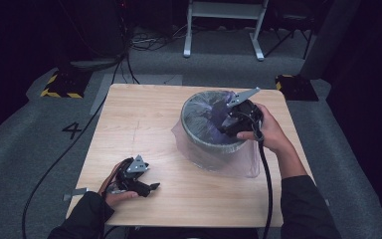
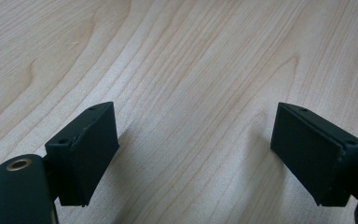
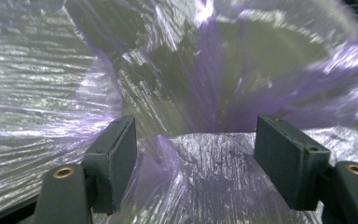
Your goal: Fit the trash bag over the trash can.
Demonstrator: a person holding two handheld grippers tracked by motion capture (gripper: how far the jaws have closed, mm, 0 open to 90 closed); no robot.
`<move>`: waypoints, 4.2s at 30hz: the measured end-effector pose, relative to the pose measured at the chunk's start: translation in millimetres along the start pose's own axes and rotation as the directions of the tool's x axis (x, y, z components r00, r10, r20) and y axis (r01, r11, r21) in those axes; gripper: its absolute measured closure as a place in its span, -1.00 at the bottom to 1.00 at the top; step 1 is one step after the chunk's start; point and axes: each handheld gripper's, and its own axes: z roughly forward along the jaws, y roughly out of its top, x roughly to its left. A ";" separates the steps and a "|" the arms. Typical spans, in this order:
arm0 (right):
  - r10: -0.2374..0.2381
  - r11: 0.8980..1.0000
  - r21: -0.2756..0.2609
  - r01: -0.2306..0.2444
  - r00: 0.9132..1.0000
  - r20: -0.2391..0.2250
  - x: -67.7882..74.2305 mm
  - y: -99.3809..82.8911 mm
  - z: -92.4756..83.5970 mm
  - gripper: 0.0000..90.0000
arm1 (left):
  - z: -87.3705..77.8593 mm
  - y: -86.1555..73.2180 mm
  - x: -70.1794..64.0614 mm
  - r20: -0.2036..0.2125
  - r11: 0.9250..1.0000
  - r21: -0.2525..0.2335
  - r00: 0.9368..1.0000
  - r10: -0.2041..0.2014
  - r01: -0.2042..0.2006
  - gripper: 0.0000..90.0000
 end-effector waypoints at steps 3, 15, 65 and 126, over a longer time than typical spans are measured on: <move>0.005 1.000 0.028 -0.005 1.000 -0.002 -0.4 -0.7 2.1 -0.36 | 0.2 0.1 0.0 0.000 1.000 0.000 1.000 0.000 0.000 -0.68; 0.008 0.999 0.054 -0.009 1.000 0.018 2.2 -0.1 5.2 -0.44 | 0.2 0.2 0.1 0.001 1.000 0.000 1.000 0.001 -0.001 -0.68; 0.140 0.973 -0.204 -0.108 0.979 0.149 22.0 -153.5 -53.1 -0.57 | 0.7 0.6 0.2 0.003 1.000 0.000 1.000 0.002 -0.002 -0.69; 0.404 0.913 -0.143 -0.383 0.898 0.176 29.1 -298.6 -17.9 -0.68 | 0.8 1.0 0.1 0.000 1.000 0.003 1.000 0.005 -0.005 -0.69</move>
